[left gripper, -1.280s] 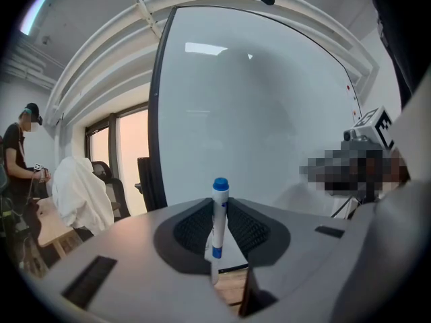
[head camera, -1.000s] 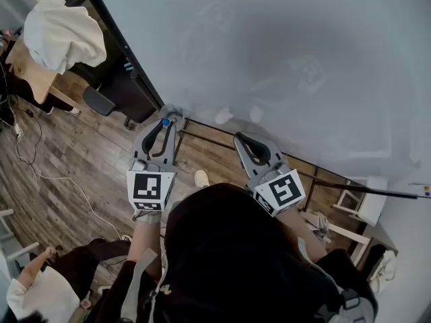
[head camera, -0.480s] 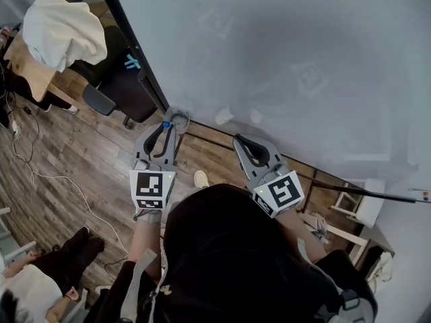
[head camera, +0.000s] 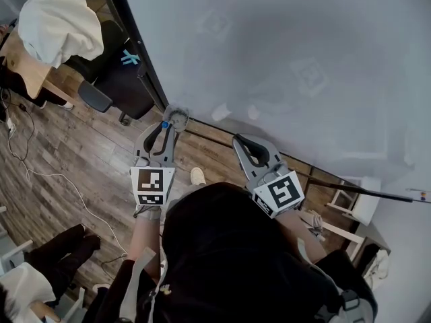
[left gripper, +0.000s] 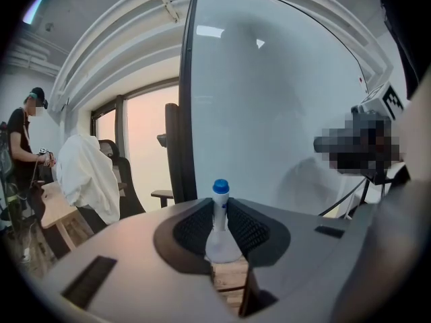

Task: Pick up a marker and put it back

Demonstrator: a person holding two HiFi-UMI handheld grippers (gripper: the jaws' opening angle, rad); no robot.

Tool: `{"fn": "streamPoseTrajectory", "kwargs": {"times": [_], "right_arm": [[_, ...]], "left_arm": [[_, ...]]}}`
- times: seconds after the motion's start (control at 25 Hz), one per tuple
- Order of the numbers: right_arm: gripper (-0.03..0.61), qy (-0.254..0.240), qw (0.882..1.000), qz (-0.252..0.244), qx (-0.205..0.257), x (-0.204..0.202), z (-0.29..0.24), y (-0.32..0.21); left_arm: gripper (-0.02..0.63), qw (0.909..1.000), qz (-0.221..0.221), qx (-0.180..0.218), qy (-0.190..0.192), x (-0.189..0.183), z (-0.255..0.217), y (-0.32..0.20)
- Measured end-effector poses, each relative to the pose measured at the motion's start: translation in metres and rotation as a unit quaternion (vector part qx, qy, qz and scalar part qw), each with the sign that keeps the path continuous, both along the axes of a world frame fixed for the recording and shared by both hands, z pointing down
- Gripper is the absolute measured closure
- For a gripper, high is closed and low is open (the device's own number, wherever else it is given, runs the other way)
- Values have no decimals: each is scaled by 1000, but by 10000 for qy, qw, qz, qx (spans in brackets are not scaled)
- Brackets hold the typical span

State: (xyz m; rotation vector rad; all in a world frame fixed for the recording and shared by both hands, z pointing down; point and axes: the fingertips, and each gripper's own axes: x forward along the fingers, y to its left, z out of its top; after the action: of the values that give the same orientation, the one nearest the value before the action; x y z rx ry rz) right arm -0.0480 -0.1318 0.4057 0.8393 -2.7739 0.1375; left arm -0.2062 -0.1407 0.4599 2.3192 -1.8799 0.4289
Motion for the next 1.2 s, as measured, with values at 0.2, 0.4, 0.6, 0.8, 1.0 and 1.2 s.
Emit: {"fn": "streamPoseTrajectory", "kwargs": {"times": [0.2,0.4,0.6,0.8,1.0,1.2], "right_arm": [[555,49,10000,37,-27,2,3,0],[555,83,9999,52,-45,4,4,1],[555,113,9999,91,-57,6,6,0],[555,134,9998,103,-50,11,6,0],[555,139,9999,55,-35,11,4,1],[555,115,9999,-7,-13,14,1,4]], "left_arm": [[540,10000,-42,-75,30,-3,10,-1],[540,9999,-51,-130,27,-3,17,-3],[539,9998,-82,-145,52,-5,22,-6],[538,9998,-152,-135,31,-6,22,-5],[538,9997,-214,-153,27,-6,22,-3],[537,9996,-261,-120,11,-3,17,1]]}}
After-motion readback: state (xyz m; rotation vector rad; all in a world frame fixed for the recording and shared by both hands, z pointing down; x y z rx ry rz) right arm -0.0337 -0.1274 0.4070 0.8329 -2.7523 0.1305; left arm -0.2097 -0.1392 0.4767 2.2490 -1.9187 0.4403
